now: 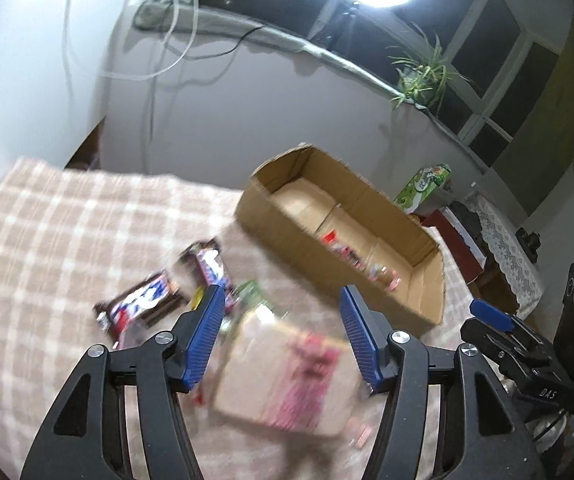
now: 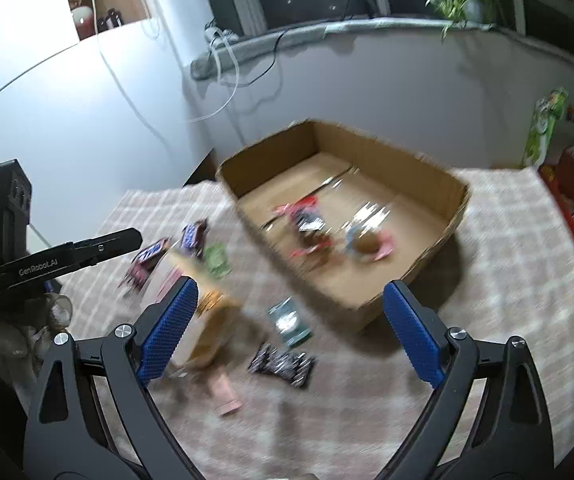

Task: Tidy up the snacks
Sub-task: 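Move both grippers back to the bagged sliced-bread loaf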

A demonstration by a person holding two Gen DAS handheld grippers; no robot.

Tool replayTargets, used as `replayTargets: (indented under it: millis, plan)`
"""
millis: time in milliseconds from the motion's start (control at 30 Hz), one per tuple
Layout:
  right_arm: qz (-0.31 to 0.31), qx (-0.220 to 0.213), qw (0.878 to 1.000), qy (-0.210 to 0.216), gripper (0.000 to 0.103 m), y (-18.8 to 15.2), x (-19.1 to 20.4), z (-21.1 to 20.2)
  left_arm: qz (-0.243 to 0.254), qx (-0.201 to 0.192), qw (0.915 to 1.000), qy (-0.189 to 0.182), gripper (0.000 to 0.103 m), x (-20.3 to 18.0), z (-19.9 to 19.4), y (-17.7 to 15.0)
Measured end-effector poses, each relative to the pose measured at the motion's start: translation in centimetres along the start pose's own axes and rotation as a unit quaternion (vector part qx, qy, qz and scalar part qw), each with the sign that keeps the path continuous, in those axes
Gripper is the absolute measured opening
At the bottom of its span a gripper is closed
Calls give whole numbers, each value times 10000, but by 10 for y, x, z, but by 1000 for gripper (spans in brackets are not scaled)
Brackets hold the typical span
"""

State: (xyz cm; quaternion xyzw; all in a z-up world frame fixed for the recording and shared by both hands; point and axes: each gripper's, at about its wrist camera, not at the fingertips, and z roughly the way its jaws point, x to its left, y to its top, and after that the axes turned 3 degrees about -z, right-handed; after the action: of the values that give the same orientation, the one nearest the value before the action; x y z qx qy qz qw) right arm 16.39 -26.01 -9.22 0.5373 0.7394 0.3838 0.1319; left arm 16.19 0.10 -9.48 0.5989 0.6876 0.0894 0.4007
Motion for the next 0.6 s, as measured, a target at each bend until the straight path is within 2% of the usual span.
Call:
replayTargets:
  millis: [333, 567, 600]
  plan:
    - [-137, 447, 9983, 347, 96, -23, 28, 26, -215, 443, 9987, -133, 60, 26, 10, -24]
    - [-233, 617, 9965, 515, 96, -29, 42, 38, -300, 570, 9976, -252, 60, 30, 18, -31]
    - [-238, 636, 9962, 544, 92, -30, 43, 40, -308, 574, 9975, -268, 60, 29, 18, -31]
